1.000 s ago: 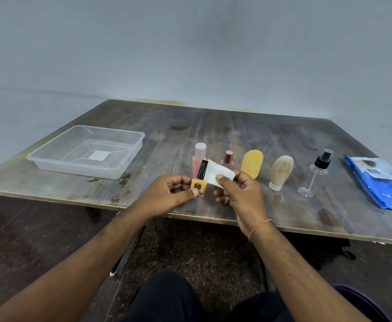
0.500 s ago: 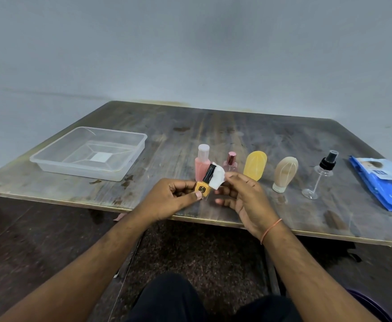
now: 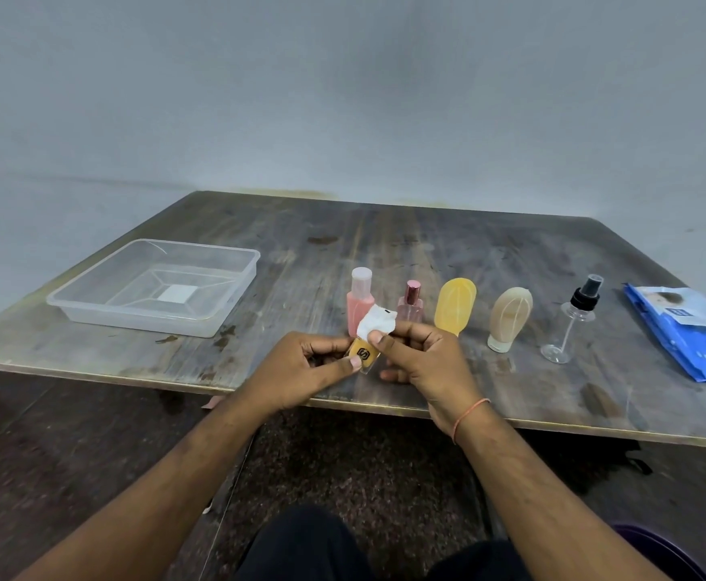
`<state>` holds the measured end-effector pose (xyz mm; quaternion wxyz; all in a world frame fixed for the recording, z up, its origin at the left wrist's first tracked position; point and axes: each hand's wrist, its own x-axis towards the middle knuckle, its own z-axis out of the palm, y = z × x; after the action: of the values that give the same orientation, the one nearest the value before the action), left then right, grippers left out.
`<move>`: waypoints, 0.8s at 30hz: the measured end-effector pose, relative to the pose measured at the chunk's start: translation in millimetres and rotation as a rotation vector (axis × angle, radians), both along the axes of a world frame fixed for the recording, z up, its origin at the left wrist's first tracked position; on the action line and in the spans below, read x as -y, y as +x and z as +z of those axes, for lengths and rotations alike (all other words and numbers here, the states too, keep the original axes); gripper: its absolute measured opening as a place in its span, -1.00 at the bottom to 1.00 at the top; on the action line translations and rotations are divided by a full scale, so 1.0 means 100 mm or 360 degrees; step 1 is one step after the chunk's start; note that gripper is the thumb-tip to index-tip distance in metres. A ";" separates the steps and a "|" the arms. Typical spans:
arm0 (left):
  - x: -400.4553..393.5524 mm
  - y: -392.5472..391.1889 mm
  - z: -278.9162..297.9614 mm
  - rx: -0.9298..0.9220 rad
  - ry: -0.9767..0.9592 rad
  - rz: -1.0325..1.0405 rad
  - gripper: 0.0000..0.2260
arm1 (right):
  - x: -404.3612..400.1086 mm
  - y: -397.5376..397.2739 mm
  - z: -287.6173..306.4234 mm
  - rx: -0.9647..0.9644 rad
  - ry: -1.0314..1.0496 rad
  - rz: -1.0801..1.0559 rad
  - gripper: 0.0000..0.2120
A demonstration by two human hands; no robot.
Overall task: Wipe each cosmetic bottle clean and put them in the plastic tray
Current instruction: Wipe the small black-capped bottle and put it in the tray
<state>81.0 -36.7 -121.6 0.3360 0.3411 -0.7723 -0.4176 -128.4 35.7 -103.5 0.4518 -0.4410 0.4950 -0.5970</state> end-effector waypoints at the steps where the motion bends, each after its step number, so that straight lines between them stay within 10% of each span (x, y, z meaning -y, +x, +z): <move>1: 0.00 0.00 0.00 -0.0002 0.0008 -0.0005 -0.73 | 0.00 0.00 0.00 -0.0001 -0.0003 -0.0017 -0.82; 24: -0.02 0.00 0.03 -0.0012 -0.0013 -0.0044 -0.74 | 0.03 -0.05 -0.04 0.0085 -0.0002 0.0013 -0.86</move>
<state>81.0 -34.9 -119.0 0.3346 0.3274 -0.7773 -0.4203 -133.5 32.2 -107.3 0.4671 -0.4271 0.4804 -0.6071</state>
